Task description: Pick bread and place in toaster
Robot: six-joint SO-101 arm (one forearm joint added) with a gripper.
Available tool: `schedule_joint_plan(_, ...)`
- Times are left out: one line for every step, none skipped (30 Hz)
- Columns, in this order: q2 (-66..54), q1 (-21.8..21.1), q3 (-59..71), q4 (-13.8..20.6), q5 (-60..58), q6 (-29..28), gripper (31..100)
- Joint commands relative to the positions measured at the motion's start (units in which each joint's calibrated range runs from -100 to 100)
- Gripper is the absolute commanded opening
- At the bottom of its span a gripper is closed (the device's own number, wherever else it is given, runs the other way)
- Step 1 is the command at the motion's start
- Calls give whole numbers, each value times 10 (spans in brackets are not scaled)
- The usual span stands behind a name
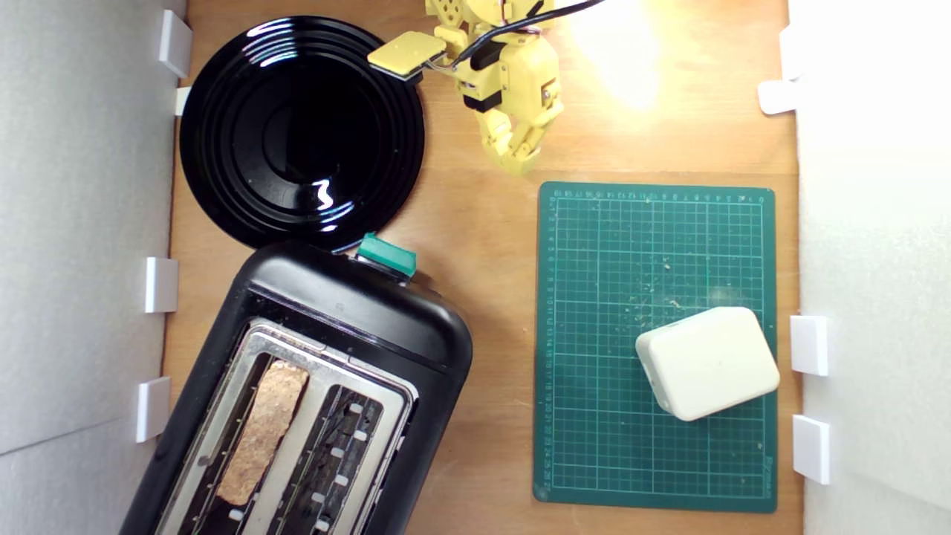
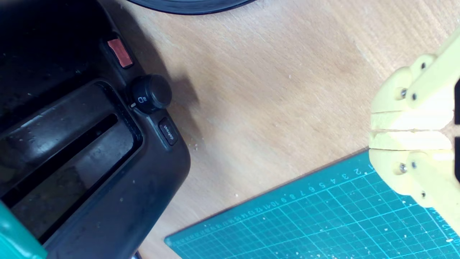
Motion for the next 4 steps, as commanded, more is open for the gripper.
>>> schedule_joint_plan(-2, 7, -6, 5, 4, 2, 384)
schedule_joint_plan(-2, 7, -6, 5, 4, 2, 384)
schedule_joint_plan(-2, 7, -6, 5, 4, 2, 384)
schedule_joint_plan(-2, 7, -6, 5, 4, 2, 384)
